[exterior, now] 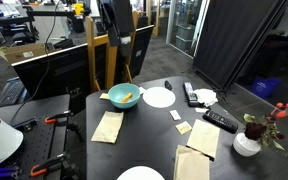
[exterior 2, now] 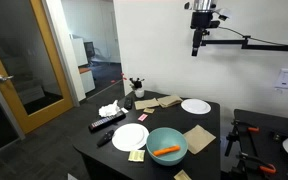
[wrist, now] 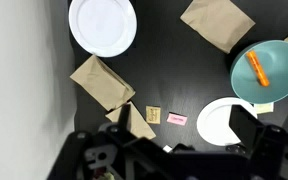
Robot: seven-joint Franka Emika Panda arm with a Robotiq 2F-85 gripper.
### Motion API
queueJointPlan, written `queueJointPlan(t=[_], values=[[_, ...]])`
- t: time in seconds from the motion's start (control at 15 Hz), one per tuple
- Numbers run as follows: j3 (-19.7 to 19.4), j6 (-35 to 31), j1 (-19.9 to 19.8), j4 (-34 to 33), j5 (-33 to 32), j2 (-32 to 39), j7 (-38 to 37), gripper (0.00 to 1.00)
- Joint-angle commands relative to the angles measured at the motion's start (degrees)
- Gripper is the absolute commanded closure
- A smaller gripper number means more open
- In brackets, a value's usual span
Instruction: Remove the marker from the bowl and put it on the table
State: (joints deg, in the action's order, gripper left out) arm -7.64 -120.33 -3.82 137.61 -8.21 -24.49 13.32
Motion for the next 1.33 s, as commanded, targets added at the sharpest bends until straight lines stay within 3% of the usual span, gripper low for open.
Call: queueJointPlan(t=[0.0, 0.53, 1.27], values=[[0.2, 0.1, -0.2, -0.1, 0.1, 0.0, 0.1, 0.00], [0.9, -0.8, 0.8, 0.5, 0.6, -0.7, 0.5, 0.00], [6.0, -6.6, 11.5, 2.6, 8.1, -1.4, 5.8, 0.00]])
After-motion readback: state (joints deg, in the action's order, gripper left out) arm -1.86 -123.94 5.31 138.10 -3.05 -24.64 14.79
